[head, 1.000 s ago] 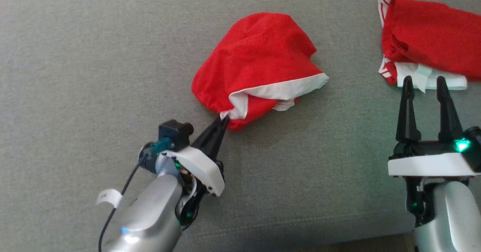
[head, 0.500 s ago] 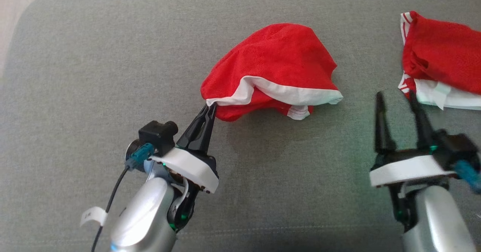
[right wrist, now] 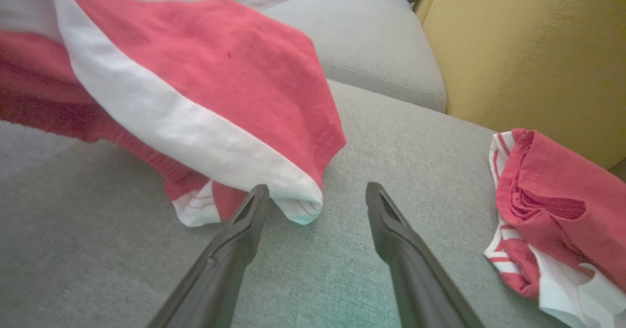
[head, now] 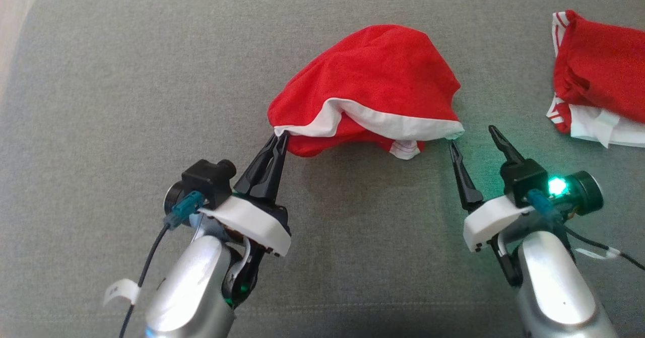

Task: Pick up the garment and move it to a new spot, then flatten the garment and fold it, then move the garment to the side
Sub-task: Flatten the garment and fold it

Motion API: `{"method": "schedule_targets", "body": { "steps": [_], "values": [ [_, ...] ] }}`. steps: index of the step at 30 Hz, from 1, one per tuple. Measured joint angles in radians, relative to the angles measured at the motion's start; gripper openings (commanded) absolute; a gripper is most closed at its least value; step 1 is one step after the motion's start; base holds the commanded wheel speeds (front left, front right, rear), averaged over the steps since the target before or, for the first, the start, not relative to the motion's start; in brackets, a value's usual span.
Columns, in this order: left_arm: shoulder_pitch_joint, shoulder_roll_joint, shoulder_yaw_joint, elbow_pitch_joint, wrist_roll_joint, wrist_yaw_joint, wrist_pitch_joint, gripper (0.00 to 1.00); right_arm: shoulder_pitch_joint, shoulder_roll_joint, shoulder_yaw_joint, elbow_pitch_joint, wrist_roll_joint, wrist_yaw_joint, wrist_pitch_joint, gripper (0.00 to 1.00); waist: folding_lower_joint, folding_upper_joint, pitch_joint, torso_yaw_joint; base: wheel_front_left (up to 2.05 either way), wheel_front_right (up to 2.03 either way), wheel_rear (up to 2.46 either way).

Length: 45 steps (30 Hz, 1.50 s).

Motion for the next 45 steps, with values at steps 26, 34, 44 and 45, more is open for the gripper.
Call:
{"method": "schedule_targets", "body": {
  "steps": [26, 34, 44, 45],
  "values": [
    [-0.012, -0.001, -0.003, -0.011, 0.01, -0.018, 0.0, 0.0, -0.141, -0.001, -0.046, 0.18, -0.11, 0.0, -0.031, 0.0, 0.0, 0.0, 0.06, 0.026, 0.0, 0.0, 0.0],
    [-0.019, 0.001, 0.024, -0.013, 0.015, -0.019, 0.0, 0.0, -0.148, -0.001, -0.072, 0.164, -0.09, 0.0, -0.076, 0.0, 0.0, 0.0, 0.04, 0.016, 0.0, 0.0, 0.0],
    [-0.023, 0.041, 0.035, -0.041, 0.037, -0.019, 0.0, 0.0, -0.152, -0.001, -0.091, 0.092, -0.097, 0.0, -0.083, 0.0, 0.0, 0.0, -0.027, -0.007, 0.0, 0.0, 0.0],
    [-0.026, 0.048, 0.036, -0.046, 0.037, -0.019, 0.001, 0.0, -0.158, -0.001, -0.087, 0.084, -0.106, 0.0, -0.082, 0.0, 0.0, 0.0, -0.036, -0.01, 0.0, 0.0, 0.0]
  ]
}}
